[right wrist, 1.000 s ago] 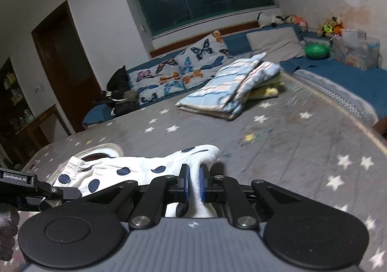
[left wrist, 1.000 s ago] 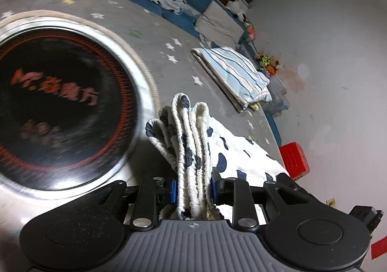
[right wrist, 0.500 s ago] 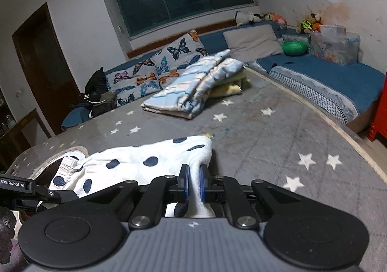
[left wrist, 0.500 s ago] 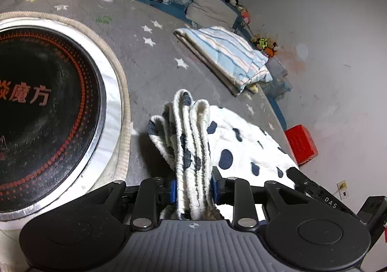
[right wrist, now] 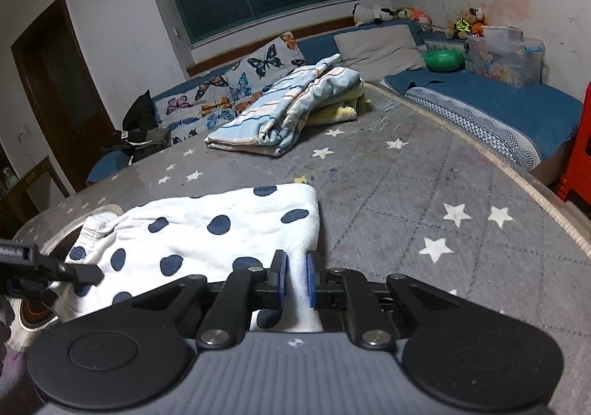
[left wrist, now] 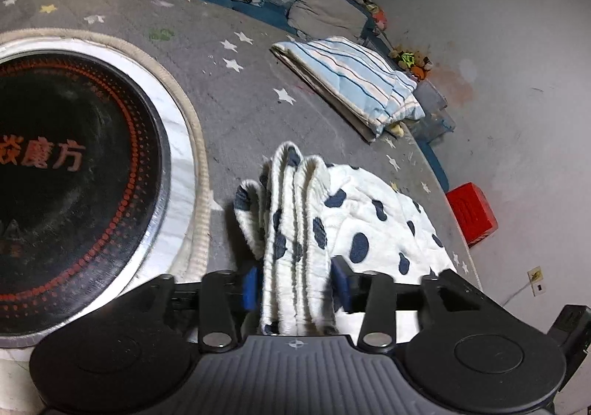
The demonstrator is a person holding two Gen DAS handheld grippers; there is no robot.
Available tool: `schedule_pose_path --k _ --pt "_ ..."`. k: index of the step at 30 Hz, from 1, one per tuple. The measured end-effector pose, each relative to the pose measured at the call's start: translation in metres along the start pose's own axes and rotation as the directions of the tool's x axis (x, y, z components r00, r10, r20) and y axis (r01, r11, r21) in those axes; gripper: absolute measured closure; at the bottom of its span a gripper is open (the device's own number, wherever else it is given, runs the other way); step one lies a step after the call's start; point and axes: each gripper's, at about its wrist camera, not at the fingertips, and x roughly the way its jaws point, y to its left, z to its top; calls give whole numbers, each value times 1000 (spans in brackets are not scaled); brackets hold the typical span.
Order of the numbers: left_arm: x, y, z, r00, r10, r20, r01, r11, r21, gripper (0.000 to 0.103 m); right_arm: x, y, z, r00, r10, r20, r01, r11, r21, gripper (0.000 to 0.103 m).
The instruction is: Fold clothes
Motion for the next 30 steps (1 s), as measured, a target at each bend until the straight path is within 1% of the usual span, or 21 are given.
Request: schedule_pose_path --k 1,6,8,10,14,15,16,17,18,20,21,22,24,27,30 --pt "-2 0 2 1000 3 9 -3 1000 6 52 -1 0 1 1000 0 0 0 1000 -6 87" --pt "-11 -5 12 998 19 63 -21 999 37 53 -9 3 8 1000 -16 25 16 1000 -23 86" --pt "-9 -9 16 996 37 76 -43 996 74 54 -11 4 11 999 -11 35 12 1000 -23 84" --pt "-7 -13 20 995 56 87 -66 991 113 54 -11 8 13 999 -1 41 2 1000 -25 78" --pt "-2 -21 28 989 93 112 -113 975 189 54 -9 21 14 999 36 35 -34 998 -52 75" --pt "0 -24 29 987 108 119 -131 968 215 56 -9 24 13 999 42 33 -40 997 -62 70" --pt "3 -25 29 985 119 122 -145 961 236 59 -7 28 13 998 48 29 -46 996 -77 68" --pt "6 -26 30 984 128 122 -155 955 252 60 -6 32 12 998 54 26 -51 994 -93 68" --pt "8 -26 30 983 133 123 -161 952 260 65 -5 36 11 998 55 25 -52 992 -112 67" --pt "12 -26 33 983 137 123 -166 950 263 66 -3 42 9 998 52 21 -48 989 -142 65" --pt "15 -26 34 983 138 121 -166 951 261 67 -2 45 8 999 51 20 -47 987 -156 61" --pt "17 -25 35 983 139 118 -166 952 258 69 -1 47 6 999 51 17 -48 985 -169 60" --pt "21 -22 37 984 141 111 -164 957 240 69 2 50 5 999 48 12 -45 981 -187 60" --pt "25 -18 40 985 142 100 -161 964 212 69 7 46 2 999 37 -4 -37 984 -175 60" --pt "24 -19 40 986 138 98 -156 965 212 68 7 41 3 1000 30 -6 -30 987 -158 60"
